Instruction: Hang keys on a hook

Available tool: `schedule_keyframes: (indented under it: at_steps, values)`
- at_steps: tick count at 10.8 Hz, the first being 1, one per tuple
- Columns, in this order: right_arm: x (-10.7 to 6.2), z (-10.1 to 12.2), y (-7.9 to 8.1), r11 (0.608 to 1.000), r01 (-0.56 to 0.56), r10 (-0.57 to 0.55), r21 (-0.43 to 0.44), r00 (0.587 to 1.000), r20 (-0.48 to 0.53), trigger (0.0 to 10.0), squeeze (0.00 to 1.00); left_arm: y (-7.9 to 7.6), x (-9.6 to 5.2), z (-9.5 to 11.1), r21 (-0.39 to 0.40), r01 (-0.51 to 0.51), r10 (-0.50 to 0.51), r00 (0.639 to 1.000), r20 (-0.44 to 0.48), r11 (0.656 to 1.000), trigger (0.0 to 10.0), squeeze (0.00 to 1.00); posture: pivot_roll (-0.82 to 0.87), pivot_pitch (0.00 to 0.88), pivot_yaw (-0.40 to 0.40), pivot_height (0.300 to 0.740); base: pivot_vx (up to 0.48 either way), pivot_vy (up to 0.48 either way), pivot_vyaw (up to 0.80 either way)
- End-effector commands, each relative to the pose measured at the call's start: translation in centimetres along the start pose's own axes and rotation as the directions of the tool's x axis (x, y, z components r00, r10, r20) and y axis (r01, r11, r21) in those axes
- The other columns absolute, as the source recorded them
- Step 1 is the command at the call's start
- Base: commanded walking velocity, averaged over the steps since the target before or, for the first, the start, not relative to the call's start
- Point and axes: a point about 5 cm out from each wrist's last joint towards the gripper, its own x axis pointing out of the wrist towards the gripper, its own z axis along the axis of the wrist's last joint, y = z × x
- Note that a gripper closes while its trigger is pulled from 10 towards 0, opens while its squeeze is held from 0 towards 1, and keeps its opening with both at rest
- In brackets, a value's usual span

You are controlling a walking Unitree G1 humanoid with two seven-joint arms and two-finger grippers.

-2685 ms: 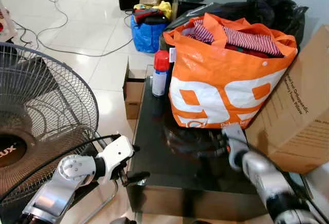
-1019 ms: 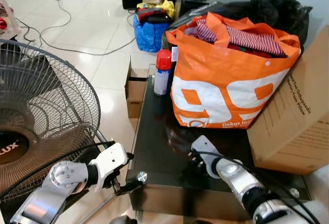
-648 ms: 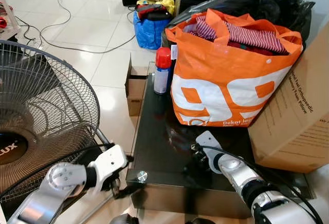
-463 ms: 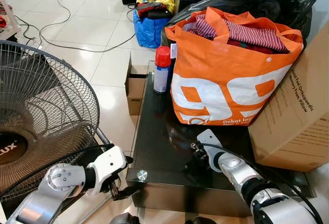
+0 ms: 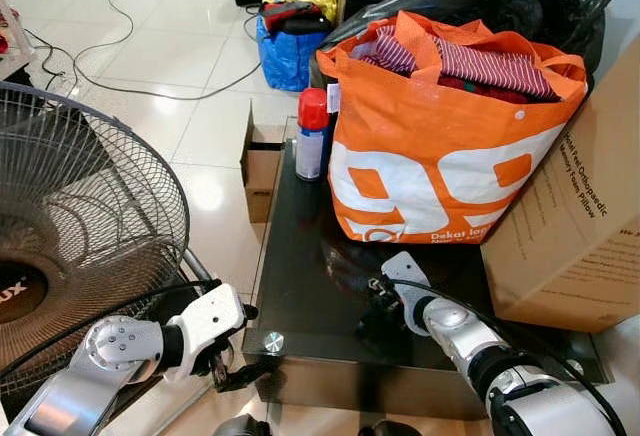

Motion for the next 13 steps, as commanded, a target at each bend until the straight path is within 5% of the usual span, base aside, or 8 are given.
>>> schedule_keyframes:
  at_steps: [1,2,10,13]
  values:
    - [-0.2,-2.1,0.8,0.999,-0.051,0.049,-0.016,0.994,-0.094,1.0,0.0,0.0,-0.2,0.2,0.01,-0.002,0.002,1.0,0.003,1.0,10.0,0.63,0.05,0.112,-0.023,0.732,0.0,0.0,0.0]
    - [-0.3,-2.6,0.8,0.997,-0.08,0.077,-0.016,0.99,-0.12,0.0,0.0,-0.1,-0.2,0.2,0.008,0.0,0.0,1.0,0.004,1.0,10.0,0.64,0.05,0.111,-0.024,0.732,0.0,0.0,0.0]
    - [-0.6,-3.6,1.2,0.984,-0.177,0.176,0.011,0.969,-0.173,0.0,0.0,0.1,-0.2,0.9,0.013,-0.001,0.0,1.0,0.018,1.0,10.0,0.64,0.04,0.095,-0.03,0.732,0.0,0.0,0.0]
    - [-0.9,-3.1,0.4,0.984,-0.162,0.167,0.073,0.983,-0.074,0.0,0.0,0.3,-0.1,1.4,-0.001,-0.03,0.03,0.998,0.056,1.0,10.0,0.63,0.03,0.06,-0.041,0.732,0.0,0.0,0.0]
